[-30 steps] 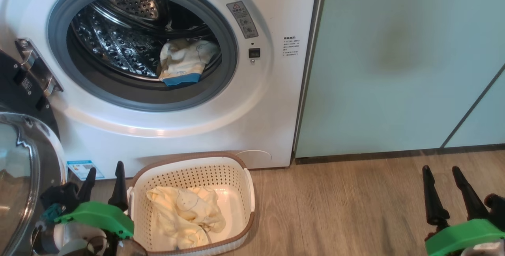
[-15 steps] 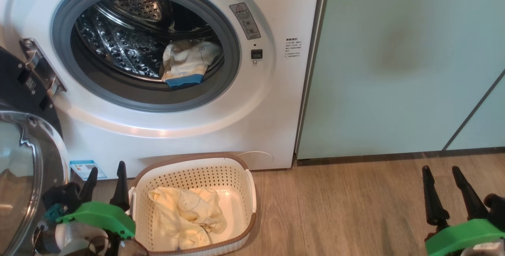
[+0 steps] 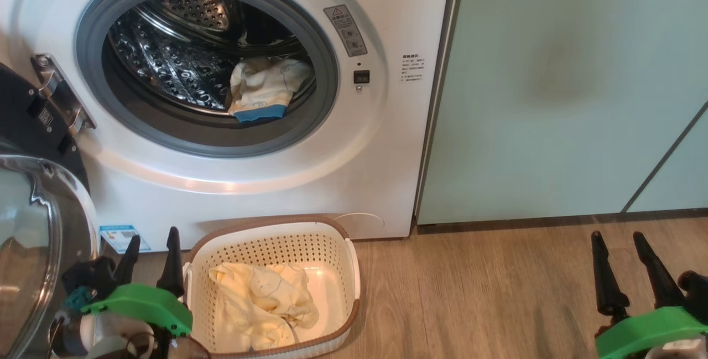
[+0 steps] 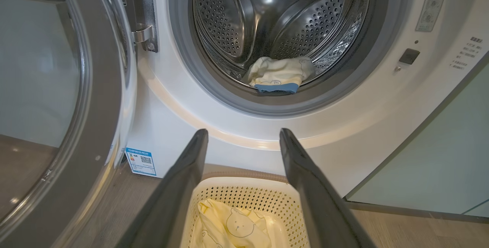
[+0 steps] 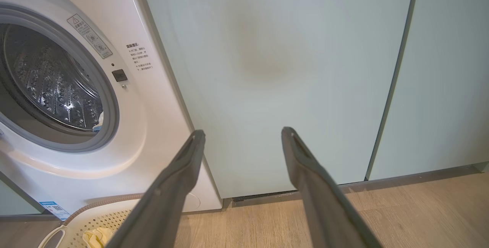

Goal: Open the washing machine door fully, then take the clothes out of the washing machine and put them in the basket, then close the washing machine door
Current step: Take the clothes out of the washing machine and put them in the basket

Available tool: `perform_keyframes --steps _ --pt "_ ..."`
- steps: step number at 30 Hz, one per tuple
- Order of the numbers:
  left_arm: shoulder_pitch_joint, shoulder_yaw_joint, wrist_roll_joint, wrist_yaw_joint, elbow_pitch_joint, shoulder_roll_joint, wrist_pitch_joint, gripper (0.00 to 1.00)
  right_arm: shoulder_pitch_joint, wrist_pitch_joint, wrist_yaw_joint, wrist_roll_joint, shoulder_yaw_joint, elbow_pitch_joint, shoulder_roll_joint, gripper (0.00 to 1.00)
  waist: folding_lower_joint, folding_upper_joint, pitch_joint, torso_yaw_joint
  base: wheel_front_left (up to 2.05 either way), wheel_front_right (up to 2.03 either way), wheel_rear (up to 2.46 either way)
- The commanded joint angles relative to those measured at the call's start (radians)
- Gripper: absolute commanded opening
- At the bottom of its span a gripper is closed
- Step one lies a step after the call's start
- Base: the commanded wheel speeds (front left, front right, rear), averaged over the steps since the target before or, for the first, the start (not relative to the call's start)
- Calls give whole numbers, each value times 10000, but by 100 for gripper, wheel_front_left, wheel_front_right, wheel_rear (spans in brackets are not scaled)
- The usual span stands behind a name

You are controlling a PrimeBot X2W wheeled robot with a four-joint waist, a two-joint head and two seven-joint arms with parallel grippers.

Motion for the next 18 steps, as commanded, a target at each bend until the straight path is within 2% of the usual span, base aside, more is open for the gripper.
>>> perform_keyframes --steps 1,10,18 --pt "-219 270 98 1 -327 194 -107 100 -142 -95 35 -78 179 -347 -219 100 0 0 -2 -10 0 0 0" --pt "-307 141 116 -1 -175 214 -94 100 -177 -95 35 -44 351 -298 -214 100 0 0 135 -101 0 0 0" --pt "-1151 -234 30 -6 -148 583 567 100 -346 -95 35 12 411 -344 -157 100 0 0 739 -289 0 0 0"
